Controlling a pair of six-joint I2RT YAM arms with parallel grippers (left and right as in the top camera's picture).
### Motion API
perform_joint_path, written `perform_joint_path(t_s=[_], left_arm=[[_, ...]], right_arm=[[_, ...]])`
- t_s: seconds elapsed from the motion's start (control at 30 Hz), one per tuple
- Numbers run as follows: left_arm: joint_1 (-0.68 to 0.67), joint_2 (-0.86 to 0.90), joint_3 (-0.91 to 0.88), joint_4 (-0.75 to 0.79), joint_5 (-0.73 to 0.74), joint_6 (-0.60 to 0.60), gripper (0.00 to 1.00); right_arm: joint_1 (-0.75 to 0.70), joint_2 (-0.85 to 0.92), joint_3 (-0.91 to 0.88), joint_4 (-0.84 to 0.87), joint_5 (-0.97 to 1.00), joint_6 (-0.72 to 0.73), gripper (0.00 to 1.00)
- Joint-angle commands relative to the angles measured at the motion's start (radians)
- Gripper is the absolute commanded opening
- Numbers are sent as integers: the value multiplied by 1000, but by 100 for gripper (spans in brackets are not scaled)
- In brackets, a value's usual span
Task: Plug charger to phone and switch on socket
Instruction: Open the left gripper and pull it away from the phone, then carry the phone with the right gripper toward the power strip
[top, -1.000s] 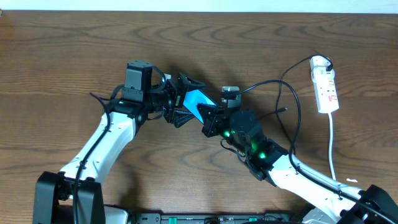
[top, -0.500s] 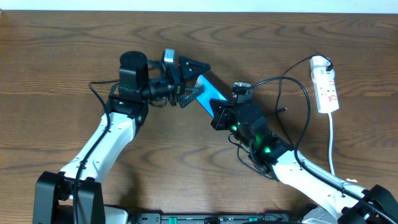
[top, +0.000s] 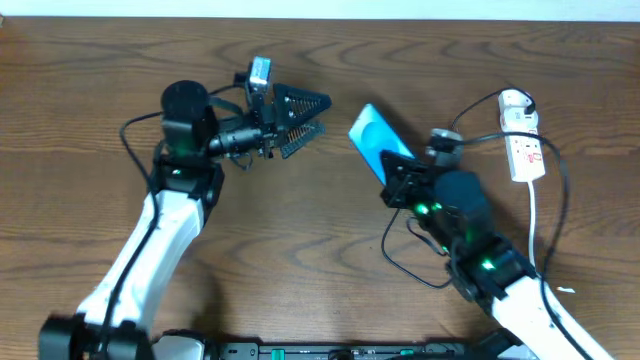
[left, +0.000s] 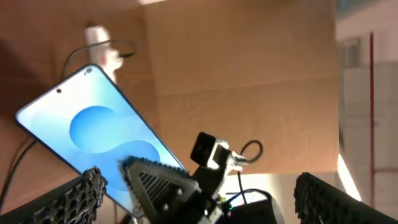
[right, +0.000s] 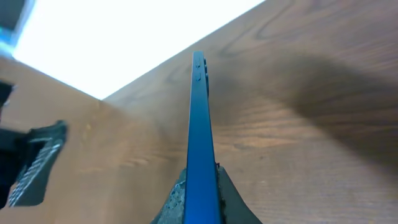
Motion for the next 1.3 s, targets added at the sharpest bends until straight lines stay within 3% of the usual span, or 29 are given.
perform_joint_path(t_s=[0.0, 0.2, 0.4, 0.73, 0.9, 1.13, 1.27], left_arm=[[3, -77, 5, 8, -17, 95, 98], [3, -101, 5, -21, -25, 155, 98], [3, -100, 5, -201, -84, 281, 98], [3, -100, 5, -512, -363, 371, 98], [3, -96, 5, -634, -546, 369, 98], [2, -68, 5, -592, -590, 337, 98], [2, -29, 5, -538, -587, 311, 98]], right_arm=[[-32, -89, 12, -38, 37, 118, 1], [-76, -200, 12, -171, 32, 275, 1], [-89, -294, 12, -317, 35, 317, 1], [-153, -324, 10, -455, 64, 369, 1], [-201, -293, 10, -456, 86, 407, 1], [-223, -149, 10, -393, 48, 569, 1], [-224, -34, 10, -242, -97, 608, 1]])
